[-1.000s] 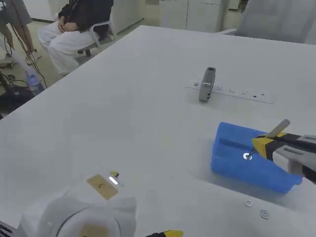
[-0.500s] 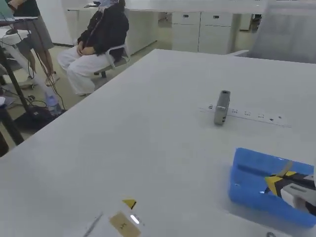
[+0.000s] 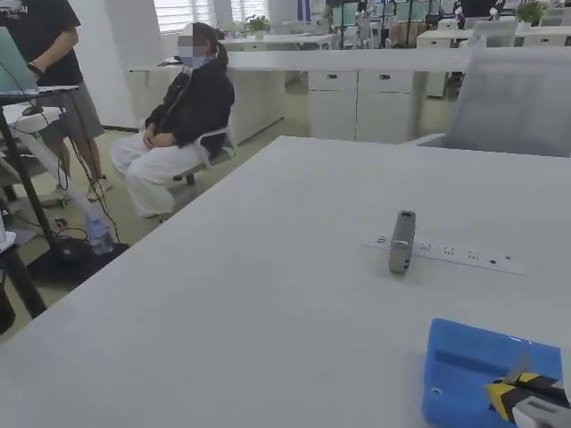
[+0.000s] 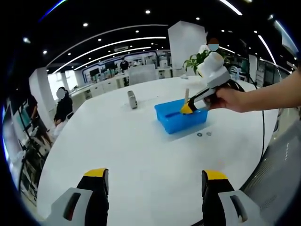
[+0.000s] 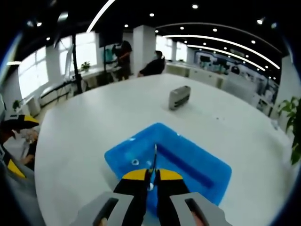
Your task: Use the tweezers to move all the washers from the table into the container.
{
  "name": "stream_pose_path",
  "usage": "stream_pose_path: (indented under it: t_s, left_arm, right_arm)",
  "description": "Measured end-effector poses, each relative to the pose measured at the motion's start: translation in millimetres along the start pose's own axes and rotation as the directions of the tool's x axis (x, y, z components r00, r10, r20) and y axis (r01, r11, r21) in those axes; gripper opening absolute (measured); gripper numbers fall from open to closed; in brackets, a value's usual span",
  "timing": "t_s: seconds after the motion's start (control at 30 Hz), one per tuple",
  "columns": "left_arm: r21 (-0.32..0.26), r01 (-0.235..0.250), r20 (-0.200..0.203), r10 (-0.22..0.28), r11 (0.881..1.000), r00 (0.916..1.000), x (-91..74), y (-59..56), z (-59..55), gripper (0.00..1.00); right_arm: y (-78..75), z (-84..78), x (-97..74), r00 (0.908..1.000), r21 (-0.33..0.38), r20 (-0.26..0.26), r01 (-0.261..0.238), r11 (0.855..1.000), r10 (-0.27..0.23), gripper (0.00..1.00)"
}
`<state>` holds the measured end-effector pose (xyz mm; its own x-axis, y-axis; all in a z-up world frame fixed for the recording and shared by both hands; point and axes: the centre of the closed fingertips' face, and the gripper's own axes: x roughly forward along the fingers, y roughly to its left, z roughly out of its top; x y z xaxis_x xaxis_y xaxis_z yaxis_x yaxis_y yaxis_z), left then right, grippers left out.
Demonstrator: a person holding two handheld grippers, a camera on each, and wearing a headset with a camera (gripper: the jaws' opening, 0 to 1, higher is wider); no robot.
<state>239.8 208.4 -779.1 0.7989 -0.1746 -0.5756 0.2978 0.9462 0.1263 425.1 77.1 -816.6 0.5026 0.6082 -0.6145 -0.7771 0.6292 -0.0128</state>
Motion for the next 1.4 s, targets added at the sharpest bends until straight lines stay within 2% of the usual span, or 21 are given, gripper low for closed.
stream_pose_path:
  t_s: [0.17,0.4,0.6,0.7,0.77,1.2,1.4]
  left_arm:
    - [-0.004,-0.002,-0.001,0.002,1.000,1.0000,0.0,0.6,-0.2,0.82]
    - [0.004,-0.008,0.008,0.008,1.000,0.9999,-1.2,0.8,1.5,0.83]
    - [0.015,-0.029,0.031,0.028,0.999,0.9991,-3.3,3.6,5.0,0.82]
    - [0.019,-0.036,0.039,0.035,0.999,0.9986,-4.2,4.5,6.3,0.82]
    - [0.024,-0.038,0.048,0.037,0.999,0.9982,-4.8,4.4,7.8,0.82]
    - [0.030,-0.078,0.066,0.076,0.996,0.9949,-6.8,10.6,11.3,0.82]
    - [0.042,-0.082,0.069,0.079,0.996,0.9945,-7.0,9.8,12.4,0.82]
  right_arm:
    - [-0.2,10.6,-10.8,0.9994,0.013,0.033,0.010,1.000,-0.011,0.03]
    - [4.5,31.1,-37.2,0.9949,0.015,0.099,0.015,1.000,-0.016,0.03]
    - [19.0,37.9,-65.3,0.9884,0.032,0.152,-0.007,0.999,0.002,0.03]
    - [26.7,33.1,-73.3,0.9868,0.037,0.161,-0.022,0.999,0.016,0.03]
    - [30.6,27.0,-73.4,0.9884,0.031,0.149,-0.033,0.999,0.028,0.03]
    - [40.2,-25.7,-59.6,0.9970,0.064,0.058,-0.055,0.996,0.052,0.03]
    - [40.2,-35.9,-53.8,0.9984,0.079,0.037,-0.044,0.996,0.041,0.04]
